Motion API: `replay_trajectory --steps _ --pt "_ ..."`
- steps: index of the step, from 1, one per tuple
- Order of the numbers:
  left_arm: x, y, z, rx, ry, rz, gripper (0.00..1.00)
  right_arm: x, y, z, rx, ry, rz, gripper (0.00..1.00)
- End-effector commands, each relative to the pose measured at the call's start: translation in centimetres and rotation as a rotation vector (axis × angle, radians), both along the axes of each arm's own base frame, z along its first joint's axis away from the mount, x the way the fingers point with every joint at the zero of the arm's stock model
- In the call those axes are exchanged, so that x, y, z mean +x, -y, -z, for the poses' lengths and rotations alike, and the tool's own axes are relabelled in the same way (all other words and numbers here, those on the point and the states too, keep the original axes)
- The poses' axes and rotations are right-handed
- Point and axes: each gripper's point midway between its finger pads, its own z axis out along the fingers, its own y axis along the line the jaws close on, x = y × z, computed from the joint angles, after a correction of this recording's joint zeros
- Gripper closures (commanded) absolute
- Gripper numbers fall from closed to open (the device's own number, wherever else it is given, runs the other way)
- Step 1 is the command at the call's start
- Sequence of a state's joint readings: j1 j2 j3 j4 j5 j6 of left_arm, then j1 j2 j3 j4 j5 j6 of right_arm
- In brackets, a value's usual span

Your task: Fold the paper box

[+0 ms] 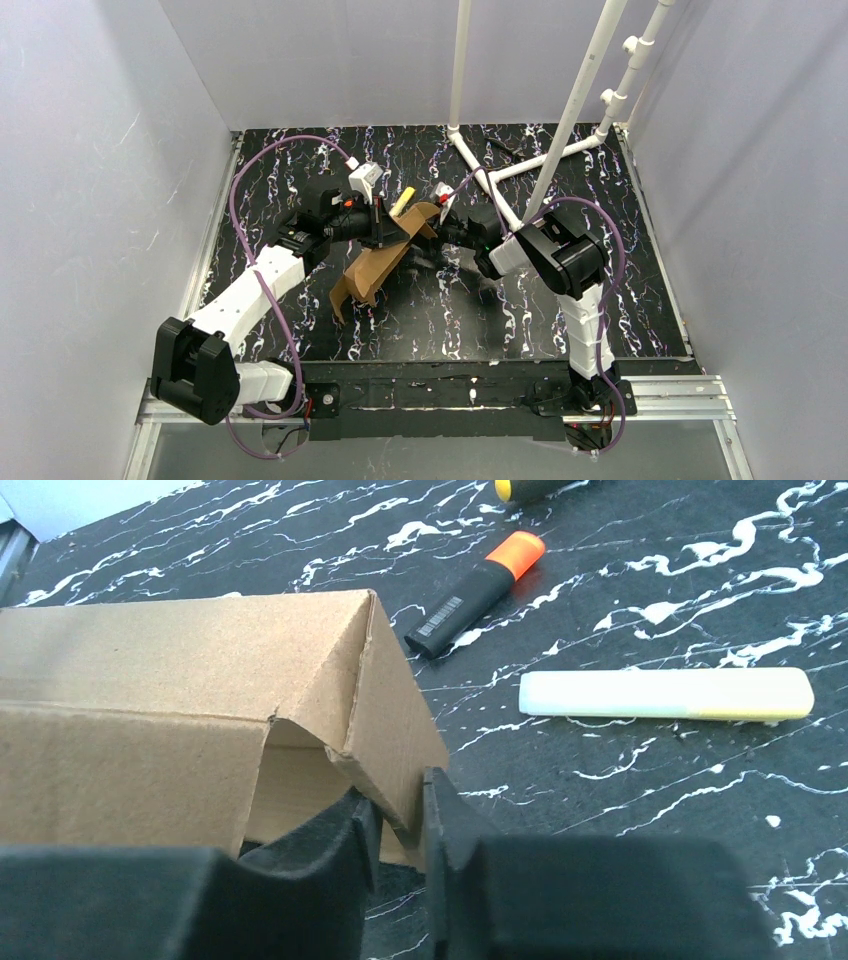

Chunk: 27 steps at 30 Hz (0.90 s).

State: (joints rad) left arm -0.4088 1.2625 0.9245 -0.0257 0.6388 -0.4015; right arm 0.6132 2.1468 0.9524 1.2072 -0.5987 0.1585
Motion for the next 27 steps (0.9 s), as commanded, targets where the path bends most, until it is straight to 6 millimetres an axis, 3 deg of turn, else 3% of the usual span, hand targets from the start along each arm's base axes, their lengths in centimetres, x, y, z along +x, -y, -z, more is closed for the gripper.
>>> replay_trajectory --steps 1,3,5,11,17,21,27 --pt "-0.2 0.2 -1.2 -0.046 -0.009 0.004 1.0 0.2 0.4 -4.0 0.063 0.088 -0.009 0.79" --pt "0.1 0.0 -1.5 -0.046 -0.006 -0.026 1.0 0.0 0.5 -4.2 0.049 0.081 -0.017 0.89" --pt "0.5 -0.5 -1.8 -0.04 -0.001 -0.065 1.0 -0.3 0.7 -4.2 0.016 0.066 -0.027 0.93" --pt "0.8 -1.8 -1.9 0.007 0.005 -0.146 0.78 -1.6 2.2 -2.0 -0.256 -0.049 -0.084 0.97" --pt "0.3 -2.7 -1.2 0.026 0.025 -0.168 0.59 -4.5 6.5 -0.1 -0.598 -0.134 -0.178 0.96" --pt "-0.4 -3.1 0.1 0.042 0.017 -0.167 0.46 -5.9 9.7 -0.1 -0.773 -0.156 -0.199 0.95" --pt "-1.4 -4.2 0.4 0.054 0.066 -0.192 0.21 -7.7 13.8 -0.1 -0.969 -0.235 -0.182 0.87"
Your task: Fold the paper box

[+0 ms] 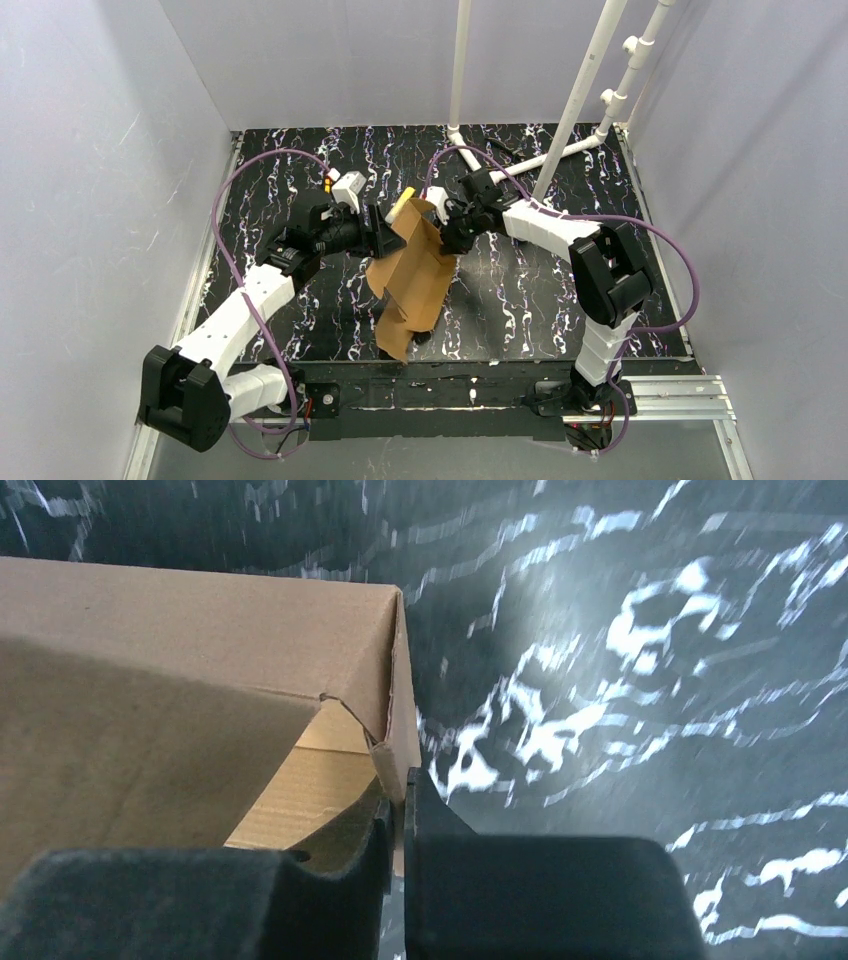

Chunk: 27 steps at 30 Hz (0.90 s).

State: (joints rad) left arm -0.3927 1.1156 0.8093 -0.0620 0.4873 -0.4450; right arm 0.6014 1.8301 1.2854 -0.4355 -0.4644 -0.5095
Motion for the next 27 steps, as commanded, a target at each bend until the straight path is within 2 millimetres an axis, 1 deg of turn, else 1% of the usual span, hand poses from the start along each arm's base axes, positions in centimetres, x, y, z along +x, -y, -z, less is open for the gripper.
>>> replay_trajectory --steps 1,2,4,8,10,14,18,20,22,25,26,27 --pt "-0.7 -1.3 -0.9 0.015 0.084 -0.03 0.17 -2.3 4.8 -0.7 -0.214 -0.047 0.002 0.85" --pt "-1.0 -1.5 -1.0 0.012 0.096 -0.036 0.12 -2.2 5.1 -0.7 -0.237 -0.041 0.011 0.82" --pt "-1.5 -1.7 -0.5 -0.001 0.096 -0.043 0.09 -2.1 5.5 -0.6 -0.265 -0.04 0.02 0.77" --pt "-2.8 -1.8 2.0 -0.023 0.028 -0.048 0.09 -2.3 5.5 0.2 -0.273 -0.068 0.023 0.65" --pt "-3.1 -1.7 2.7 -0.045 0.019 -0.053 0.09 -2.5 5.3 0.6 -0.266 -0.082 0.019 0.6" --pt "-3.6 -2.1 4.7 -0.033 -0.023 -0.071 0.09 -3.0 4.8 1.0 -0.239 -0.105 0.005 0.58" --pt "-3.7 -2.2 5.3 -0.029 -0.036 -0.08 0.09 -3.8 4.4 1.0 -0.2 -0.122 -0.027 0.57" --pt "-3.5 -2.4 5.3 -0.022 -0.032 -0.095 0.1 -3.7 4.4 1.3 -0.193 -0.104 -0.028 0.57" --pt "-3.3 -2.6 5.2 -0.015 -0.032 -0.112 0.1 -3.4 4.4 1.6 -0.19 -0.087 -0.022 0.57" --pt "-3.0 -3.2 4.7 -0.002 -0.025 -0.156 0.11 -3.4 4.6 2.5 -0.184 -0.069 0.004 0.64" --pt "-3.1 -3.7 4.7 0.014 -0.031 -0.183 0.11 -3.1 4.7 2.6 -0.177 -0.053 0.018 0.69" --pt "-3.1 -4.3 4.4 0.023 -0.026 -0.213 0.11 -3.0 4.8 2.5 -0.166 -0.04 0.037 0.78"
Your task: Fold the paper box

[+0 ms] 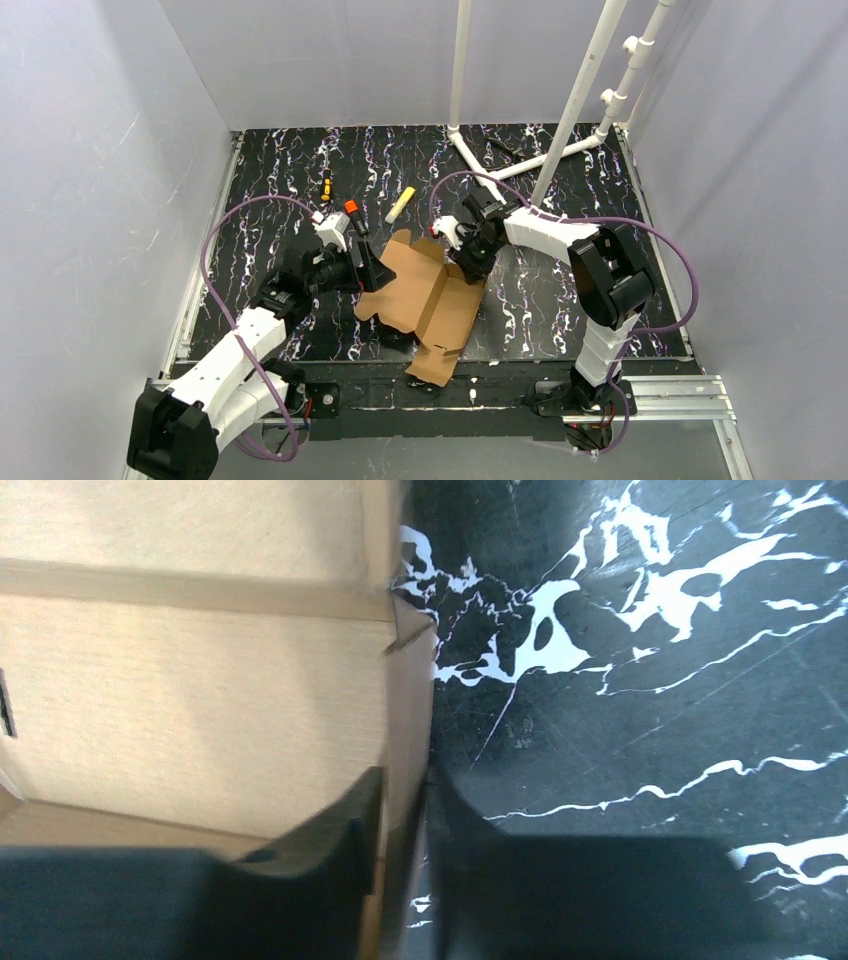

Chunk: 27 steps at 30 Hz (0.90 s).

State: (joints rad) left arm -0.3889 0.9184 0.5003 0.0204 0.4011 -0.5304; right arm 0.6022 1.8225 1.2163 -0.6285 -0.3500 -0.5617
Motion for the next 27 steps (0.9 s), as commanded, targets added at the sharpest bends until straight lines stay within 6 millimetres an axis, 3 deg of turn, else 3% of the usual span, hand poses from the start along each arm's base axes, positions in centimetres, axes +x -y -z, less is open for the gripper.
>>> replay_trajectory --steps 1,3,8,10,13,16,19,27 --pt "0.6 -2.1 -2.2 0.032 0.048 -0.134 0.11 1.3 -0.4 -1.2 0.08 0.098 0.052 0.86" --pt "0.3 -3.4 -2.7 0.032 0.05 -0.219 0.12 1.8 -0.5 -1.7 0.13 0.131 0.103 0.98" --pt "-1.7 -4.2 -2.7 -0.103 -0.021 -0.338 0.11 3.9 -0.7 -3.7 0.27 0.242 0.257 0.99" --pt "-2.0 -3.8 -2.4 -0.153 -0.038 -0.338 0.11 4.5 -0.9 -3.7 0.294 0.257 0.303 0.93" --pt "-2.0 -3.0 -1.8 -0.198 -0.045 -0.313 0.08 4.8 -1.2 -2.8 0.297 0.229 0.331 0.75" --pt "-1.6 -2.4 -1.7 -0.206 -0.028 -0.284 0.02 4.7 -1.4 -1.9 0.282 0.195 0.329 0.65" --pt "-0.7 -2.3 -1.1 -0.179 -0.015 -0.28 0.02 4.6 -1.5 -2.0 0.285 0.187 0.322 0.57" --pt "0.4 -2.4 1.3 -0.086 -0.083 -0.35 0.02 6.1 -2.0 -3.2 0.282 0.22 0.312 0.55"
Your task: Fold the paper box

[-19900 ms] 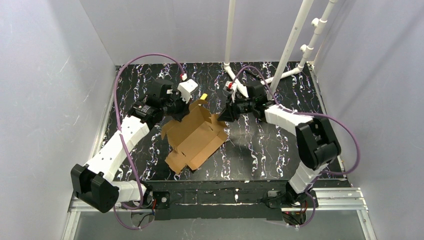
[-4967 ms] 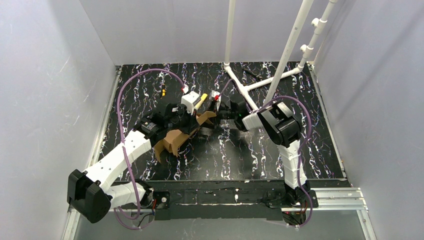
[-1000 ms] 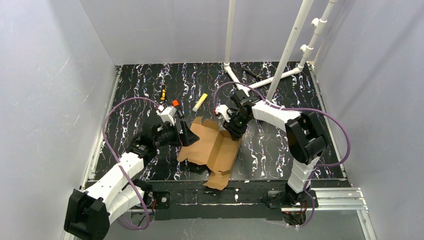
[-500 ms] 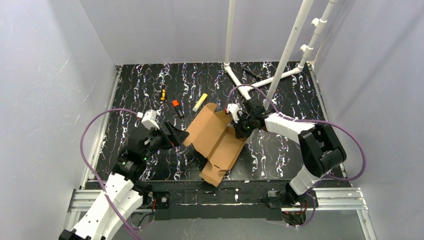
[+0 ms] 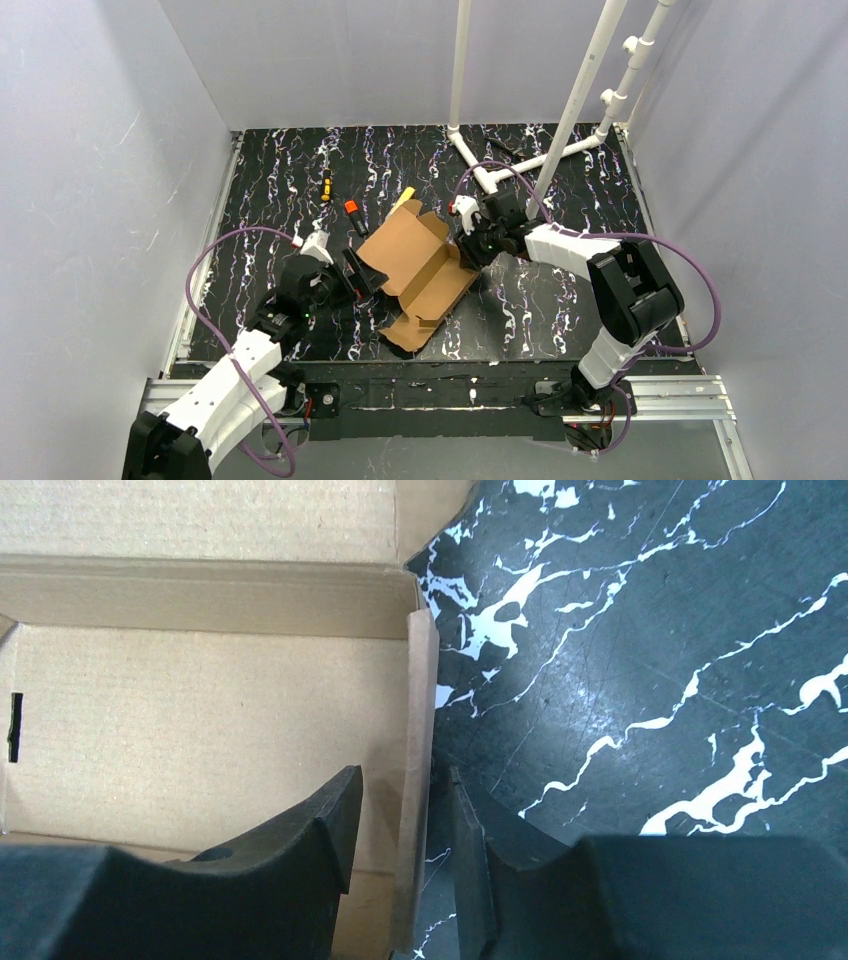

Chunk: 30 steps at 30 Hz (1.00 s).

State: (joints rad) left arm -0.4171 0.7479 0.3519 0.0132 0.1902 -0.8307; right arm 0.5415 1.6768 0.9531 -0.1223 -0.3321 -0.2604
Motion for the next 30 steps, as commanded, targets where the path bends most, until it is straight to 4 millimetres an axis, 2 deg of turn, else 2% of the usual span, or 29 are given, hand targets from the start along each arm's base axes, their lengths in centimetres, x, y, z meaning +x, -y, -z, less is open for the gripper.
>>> replay_trajectory --steps 1,4,7,12,14,17,20,23,27,30 --pt "1.4 -0.3 -0.5 0.036 0.018 -0.069 0.02 2.4 -1.3 -2.3 0.034 0.068 0.001 0.55" --pt "2.0 -0.2 0.3 0.065 -0.016 -0.102 0.02 3.0 -1.8 -2.6 0.036 0.075 -0.01 0.58" --pt "2.8 0.1 0.9 0.087 -0.029 -0.122 0.02 3.0 -1.9 -1.8 0.026 0.055 -0.02 0.65" --pt "4.5 -0.3 1.4 0.128 -0.05 -0.197 0.02 2.6 -1.9 -0.8 0.031 0.041 -0.024 0.95" --pt "4.7 -0.4 2.0 0.125 -0.077 -0.226 0.03 2.3 -1.9 -0.6 0.045 0.042 -0.024 0.99" --pt "4.7 -0.2 1.9 0.086 -0.099 -0.251 0.02 1.8 -1.9 -0.9 0.101 0.045 -0.019 0.99" --pt "4.3 -0.8 0.6 0.061 -0.044 -0.264 0.02 2.1 -1.7 -2.4 0.201 0.066 0.003 0.99" --pt "3.9 -1.6 -2.2 0.045 0.105 -0.244 0.02 2.1 -1.2 -4.0 0.29 0.089 0.004 0.99" --pt "3.1 -2.3 -5.3 0.039 0.256 -0.191 0.02 1.1 -1.8 -5.1 0.353 0.086 -0.045 0.99" --pt "2.2 -1.7 -5.5 -0.012 0.211 -0.131 0.02 1.0 -1.9 -5.2 0.366 0.081 -0.053 0.99"
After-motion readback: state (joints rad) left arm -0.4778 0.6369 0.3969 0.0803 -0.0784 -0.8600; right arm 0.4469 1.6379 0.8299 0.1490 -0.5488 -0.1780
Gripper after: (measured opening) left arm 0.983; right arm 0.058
